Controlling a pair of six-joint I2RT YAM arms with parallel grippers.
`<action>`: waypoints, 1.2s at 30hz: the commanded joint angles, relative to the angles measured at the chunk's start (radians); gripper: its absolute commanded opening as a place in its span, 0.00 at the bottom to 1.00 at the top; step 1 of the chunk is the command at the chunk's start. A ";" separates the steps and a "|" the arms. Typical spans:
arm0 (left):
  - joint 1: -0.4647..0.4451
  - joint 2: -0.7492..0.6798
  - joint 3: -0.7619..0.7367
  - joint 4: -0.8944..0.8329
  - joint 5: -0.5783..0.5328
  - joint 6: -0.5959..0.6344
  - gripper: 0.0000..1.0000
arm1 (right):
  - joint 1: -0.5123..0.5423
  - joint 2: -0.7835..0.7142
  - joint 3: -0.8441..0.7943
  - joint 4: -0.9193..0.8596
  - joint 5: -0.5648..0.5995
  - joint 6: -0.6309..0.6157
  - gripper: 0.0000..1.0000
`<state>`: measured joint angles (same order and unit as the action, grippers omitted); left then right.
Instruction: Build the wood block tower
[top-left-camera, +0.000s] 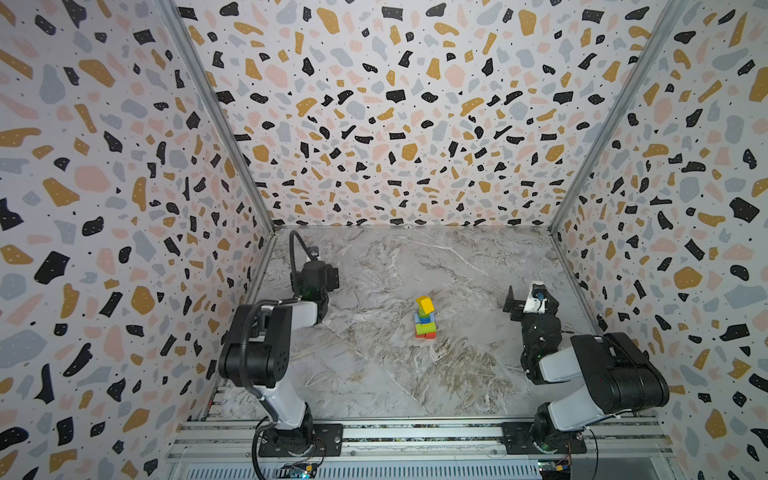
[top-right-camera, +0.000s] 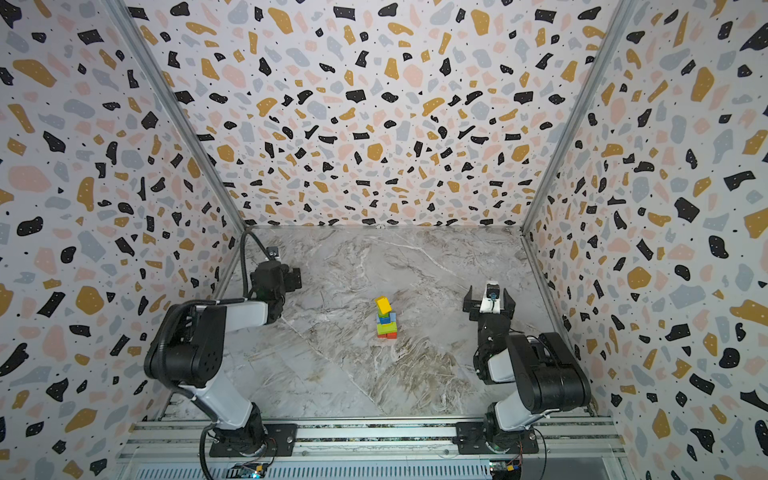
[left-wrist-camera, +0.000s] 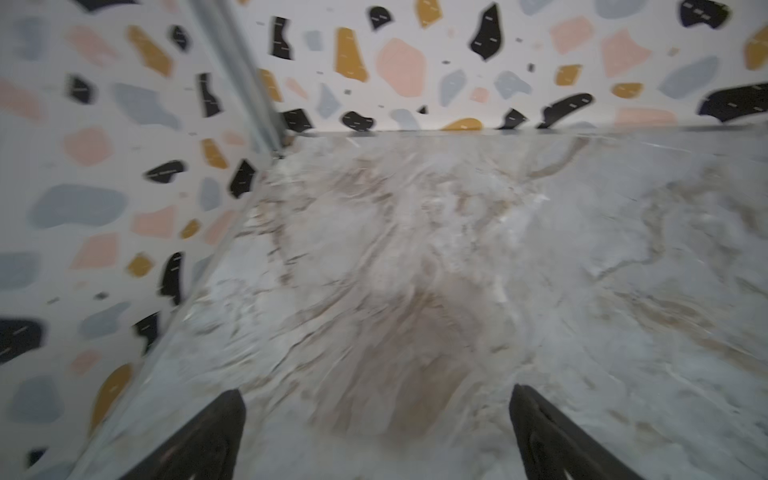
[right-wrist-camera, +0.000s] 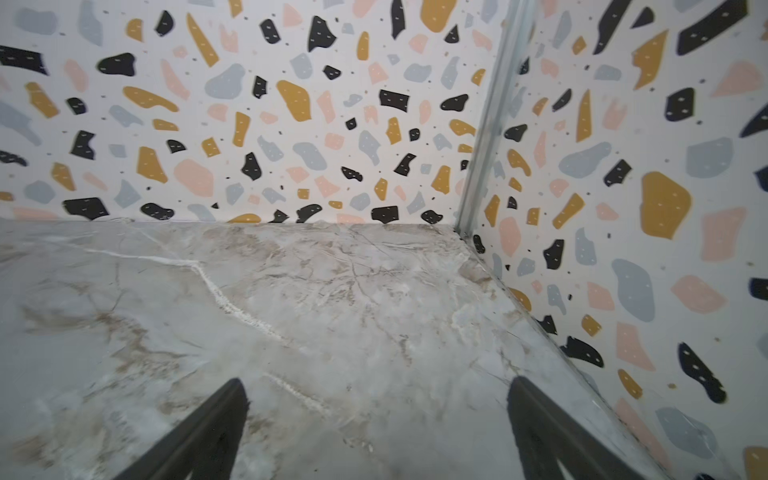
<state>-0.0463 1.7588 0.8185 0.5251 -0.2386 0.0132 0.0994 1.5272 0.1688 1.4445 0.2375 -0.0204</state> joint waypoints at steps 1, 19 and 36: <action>0.031 -0.024 -0.041 -0.110 0.243 0.066 1.00 | 0.004 -0.015 -0.007 -0.057 -0.035 0.038 0.99; 0.051 -0.471 -0.578 0.459 -0.046 -0.110 1.00 | 0.064 -0.003 -0.130 0.198 0.032 -0.015 0.99; 0.093 -0.356 -0.779 0.938 0.109 -0.066 1.00 | 0.092 0.011 -0.143 0.243 0.047 -0.047 0.99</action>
<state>0.0437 1.3552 0.0860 1.2221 -0.1749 -0.0788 0.1867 1.5322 0.0322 1.6169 0.2703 -0.0544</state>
